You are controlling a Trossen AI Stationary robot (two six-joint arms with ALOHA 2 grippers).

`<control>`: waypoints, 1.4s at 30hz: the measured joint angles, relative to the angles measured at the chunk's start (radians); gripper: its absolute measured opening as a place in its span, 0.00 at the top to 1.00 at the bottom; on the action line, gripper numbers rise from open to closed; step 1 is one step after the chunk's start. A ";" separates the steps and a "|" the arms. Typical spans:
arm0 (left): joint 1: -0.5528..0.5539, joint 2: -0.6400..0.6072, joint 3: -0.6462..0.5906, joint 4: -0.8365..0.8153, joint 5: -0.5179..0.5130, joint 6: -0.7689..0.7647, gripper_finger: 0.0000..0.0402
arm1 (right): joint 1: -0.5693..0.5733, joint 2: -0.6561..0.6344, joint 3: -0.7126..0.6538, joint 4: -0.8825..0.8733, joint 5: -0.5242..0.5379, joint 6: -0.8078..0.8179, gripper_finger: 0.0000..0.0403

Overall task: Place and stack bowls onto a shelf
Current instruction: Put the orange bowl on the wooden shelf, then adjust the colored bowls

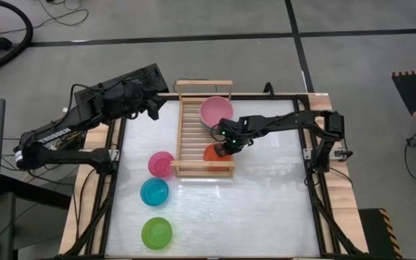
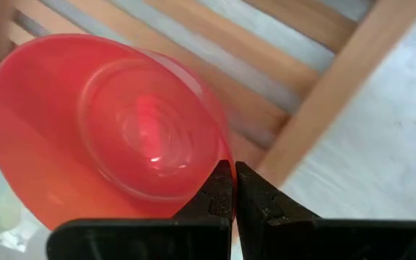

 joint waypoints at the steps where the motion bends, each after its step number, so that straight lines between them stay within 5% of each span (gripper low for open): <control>1: 0.000 0.000 0.000 0.000 0.000 0.000 0.31 | 0.001 0.002 0.000 0.000 0.002 0.000 0.94; 14: 0.000 0.000 0.000 0.002 -0.001 0.000 0.31 | 0.001 0.012 0.000 -0.006 0.021 -0.008 0.94; 35: 0.000 0.007 0.000 -0.045 0.007 0.057 0.31 | -0.017 -0.014 0.001 -0.048 0.021 -0.082 0.61; 42: 0.000 0.006 0.000 -0.191 0.008 0.037 0.31 | -0.070 -0.099 0.049 -0.128 0.019 -0.132 0.51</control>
